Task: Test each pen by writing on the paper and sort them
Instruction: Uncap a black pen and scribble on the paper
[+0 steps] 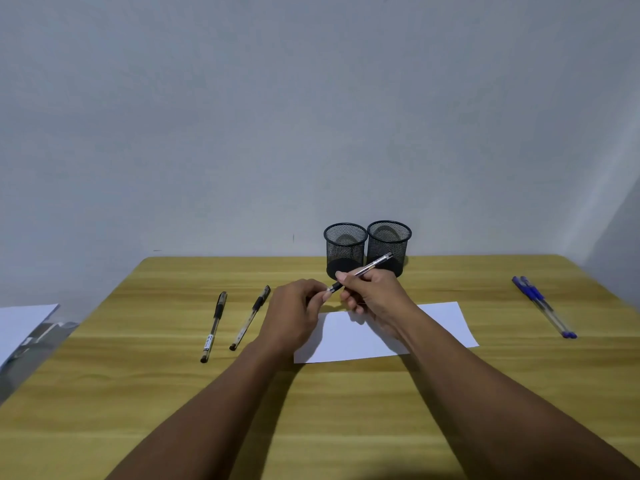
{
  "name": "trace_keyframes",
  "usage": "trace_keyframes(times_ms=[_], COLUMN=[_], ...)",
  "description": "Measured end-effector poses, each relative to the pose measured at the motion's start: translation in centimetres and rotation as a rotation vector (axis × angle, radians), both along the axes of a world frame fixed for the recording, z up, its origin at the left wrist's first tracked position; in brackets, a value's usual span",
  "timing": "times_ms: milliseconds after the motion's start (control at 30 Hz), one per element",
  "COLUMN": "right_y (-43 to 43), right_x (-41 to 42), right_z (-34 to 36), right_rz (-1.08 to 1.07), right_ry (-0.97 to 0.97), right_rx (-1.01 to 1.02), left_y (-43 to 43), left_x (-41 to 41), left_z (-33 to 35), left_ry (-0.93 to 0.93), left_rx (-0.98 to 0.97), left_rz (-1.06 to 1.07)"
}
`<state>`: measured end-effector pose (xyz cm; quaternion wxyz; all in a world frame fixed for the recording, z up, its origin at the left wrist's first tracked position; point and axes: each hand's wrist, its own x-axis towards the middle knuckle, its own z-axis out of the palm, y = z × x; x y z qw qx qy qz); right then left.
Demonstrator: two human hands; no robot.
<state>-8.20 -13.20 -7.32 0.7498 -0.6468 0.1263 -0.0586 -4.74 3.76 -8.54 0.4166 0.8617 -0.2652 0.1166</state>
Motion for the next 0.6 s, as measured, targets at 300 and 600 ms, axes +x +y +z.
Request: trace_keyframes(times_ms=[300,600], right_y=[-6.1,-8.9], right_x=[-1.3,-3.8], right_z=[2.7,3.8], right_rz=[0.175,0.309], right_ry=[0.081,0.202], right_rx=[-0.3,-0.884], left_y=[0.2,-5.8], left_x=[0.8,-0.5], left_z=[-0.6,-0.7], left_ry=[0.015,0.034], left_rx=[0.029,0.115], left_rz=[0.021,0.009])
